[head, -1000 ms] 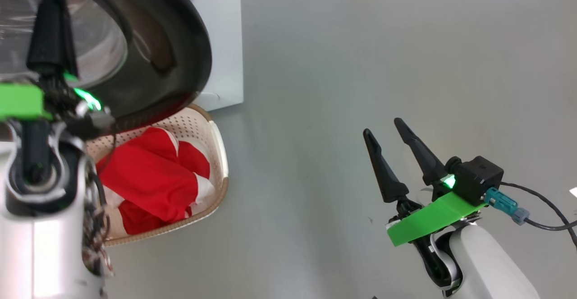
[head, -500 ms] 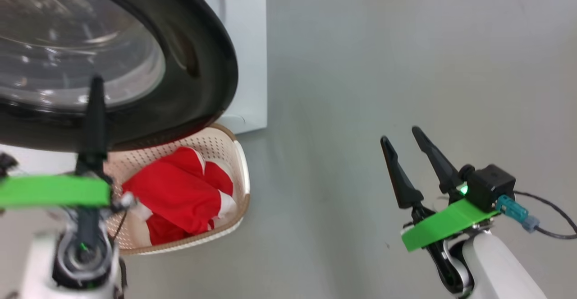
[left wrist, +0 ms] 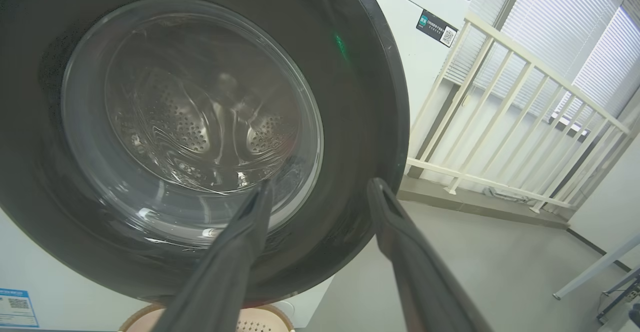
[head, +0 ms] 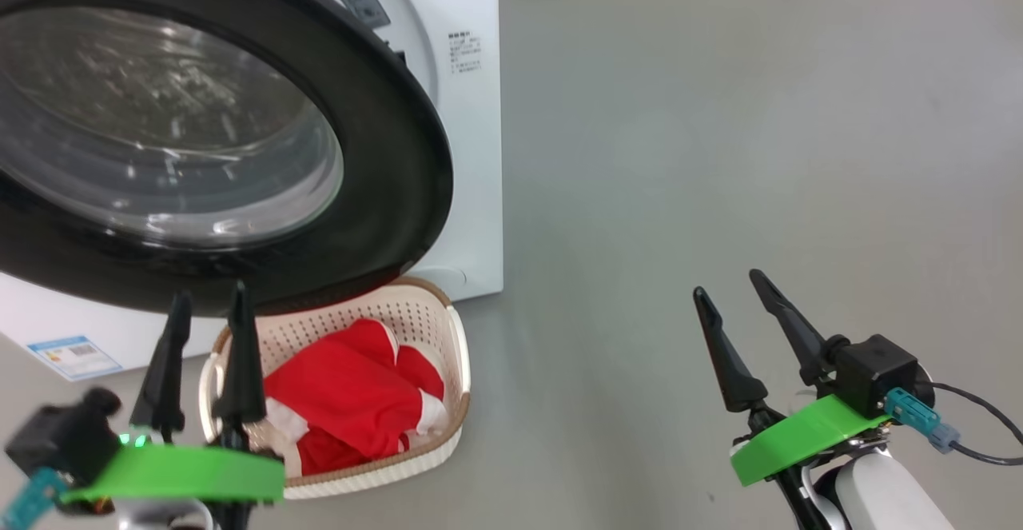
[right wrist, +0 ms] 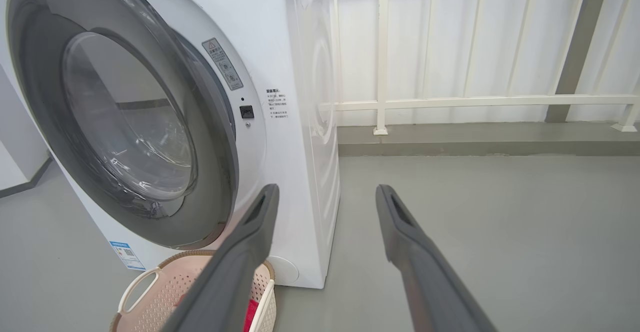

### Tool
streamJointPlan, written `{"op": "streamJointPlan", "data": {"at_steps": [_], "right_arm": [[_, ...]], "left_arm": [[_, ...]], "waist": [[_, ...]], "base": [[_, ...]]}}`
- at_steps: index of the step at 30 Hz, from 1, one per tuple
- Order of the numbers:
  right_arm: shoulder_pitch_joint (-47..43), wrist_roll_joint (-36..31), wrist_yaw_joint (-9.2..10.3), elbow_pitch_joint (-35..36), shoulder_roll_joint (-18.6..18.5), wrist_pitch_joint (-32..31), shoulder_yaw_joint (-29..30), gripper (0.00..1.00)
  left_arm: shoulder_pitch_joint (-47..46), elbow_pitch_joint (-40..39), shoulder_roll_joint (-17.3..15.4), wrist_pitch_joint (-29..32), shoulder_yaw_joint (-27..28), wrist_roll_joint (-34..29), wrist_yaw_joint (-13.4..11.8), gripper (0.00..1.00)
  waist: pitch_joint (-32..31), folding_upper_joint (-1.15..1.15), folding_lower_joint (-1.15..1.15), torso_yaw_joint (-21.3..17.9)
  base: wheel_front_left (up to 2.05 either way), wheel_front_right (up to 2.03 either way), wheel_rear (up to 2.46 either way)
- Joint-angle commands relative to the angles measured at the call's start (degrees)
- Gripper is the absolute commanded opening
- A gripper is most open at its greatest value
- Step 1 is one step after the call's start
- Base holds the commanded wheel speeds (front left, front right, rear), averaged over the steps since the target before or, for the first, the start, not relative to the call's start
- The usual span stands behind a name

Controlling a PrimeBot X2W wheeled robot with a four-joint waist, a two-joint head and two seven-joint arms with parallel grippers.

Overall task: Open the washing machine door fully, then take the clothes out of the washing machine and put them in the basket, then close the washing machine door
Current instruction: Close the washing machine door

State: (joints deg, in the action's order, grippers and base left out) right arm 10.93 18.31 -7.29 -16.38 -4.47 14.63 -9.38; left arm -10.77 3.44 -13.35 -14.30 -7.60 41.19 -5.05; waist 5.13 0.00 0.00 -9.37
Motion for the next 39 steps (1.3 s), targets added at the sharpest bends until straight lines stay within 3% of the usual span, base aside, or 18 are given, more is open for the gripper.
{"op": "streamJointPlan", "data": {"at_steps": [1,5,13,21,39], "right_arm": [[-0.2,-0.7,-0.2,1.7,0.0,0.4,-0.3,1.0],[-1.4,-1.2,-0.2,1.9,0.3,0.4,0.4,1.0],[-3.5,-1.5,-0.2,2.7,0.6,0.4,1.4,1.0],[-5.1,-2.2,-0.2,3.8,0.9,0.4,2.2,1.0],[-7.1,-2.9,-0.2,4.3,1.1,0.4,1.5,1.0]], "left_arm": [[1.1,-2.6,-1.8,-0.6,1.4,-4.8,-1.1,1.0],[4.5,-4.8,-1.4,-0.7,1.8,-11.7,-1.9,1.0],[10.0,-5.1,1.0,-0.7,4.3,-16.4,-0.9,1.0],[13.0,-4.7,0.9,-0.7,5.6,-25.0,-1.1,1.0],[15.1,-3.0,3.3,-0.7,6.7,-30.0,0.5,1.0]], "waist": [[-1.7,0.0,0.0,0.2],[-3.1,0.0,0.0,0.2],[-4.7,0.0,0.0,0.5],[-5.5,0.0,0.0,0.9],[-5.8,0.0,0.0,0.8]], "base": [[0.0,0.0,0.0],[0.0,0.0,0.0],[0.0,0.0,0.0],[0.0,0.0,0.0],[0.0,0.0,0.0]]}}
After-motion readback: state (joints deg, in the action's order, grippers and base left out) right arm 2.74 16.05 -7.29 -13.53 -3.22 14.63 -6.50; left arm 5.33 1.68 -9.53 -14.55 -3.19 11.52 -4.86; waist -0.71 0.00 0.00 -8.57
